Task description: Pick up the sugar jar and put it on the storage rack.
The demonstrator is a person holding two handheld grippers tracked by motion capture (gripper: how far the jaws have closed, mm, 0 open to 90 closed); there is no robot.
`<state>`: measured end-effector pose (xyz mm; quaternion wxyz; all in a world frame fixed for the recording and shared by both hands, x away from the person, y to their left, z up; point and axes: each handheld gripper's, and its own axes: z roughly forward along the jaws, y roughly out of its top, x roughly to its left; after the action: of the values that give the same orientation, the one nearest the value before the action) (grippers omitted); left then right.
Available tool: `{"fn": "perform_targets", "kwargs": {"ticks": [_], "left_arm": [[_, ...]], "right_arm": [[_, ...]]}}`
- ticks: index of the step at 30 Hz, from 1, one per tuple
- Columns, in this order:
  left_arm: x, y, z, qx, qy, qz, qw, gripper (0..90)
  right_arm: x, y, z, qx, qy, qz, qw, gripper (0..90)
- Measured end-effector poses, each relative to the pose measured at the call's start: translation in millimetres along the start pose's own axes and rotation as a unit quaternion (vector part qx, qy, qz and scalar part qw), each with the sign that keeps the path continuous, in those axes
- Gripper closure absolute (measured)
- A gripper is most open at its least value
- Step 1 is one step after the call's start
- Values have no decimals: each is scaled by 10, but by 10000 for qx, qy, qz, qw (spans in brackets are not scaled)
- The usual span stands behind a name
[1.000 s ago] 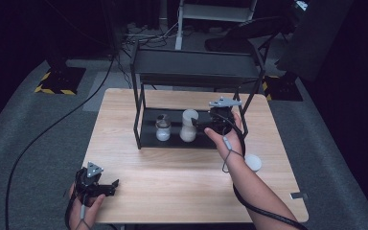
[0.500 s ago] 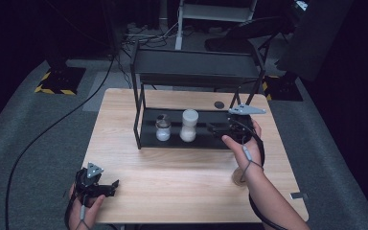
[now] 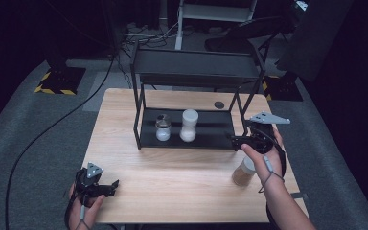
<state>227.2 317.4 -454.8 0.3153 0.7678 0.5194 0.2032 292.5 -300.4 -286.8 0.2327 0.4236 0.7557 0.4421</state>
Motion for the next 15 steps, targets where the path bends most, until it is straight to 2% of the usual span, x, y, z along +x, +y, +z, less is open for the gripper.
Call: {"fn": "perform_targets", "kwargs": {"ticks": [15], "left_arm": [[-1, 0, 0, -1, 1, -1, 10000, 1]], "right_arm": [[-73, -208, -213, 73, -168, 22, 9998, 54]]}}
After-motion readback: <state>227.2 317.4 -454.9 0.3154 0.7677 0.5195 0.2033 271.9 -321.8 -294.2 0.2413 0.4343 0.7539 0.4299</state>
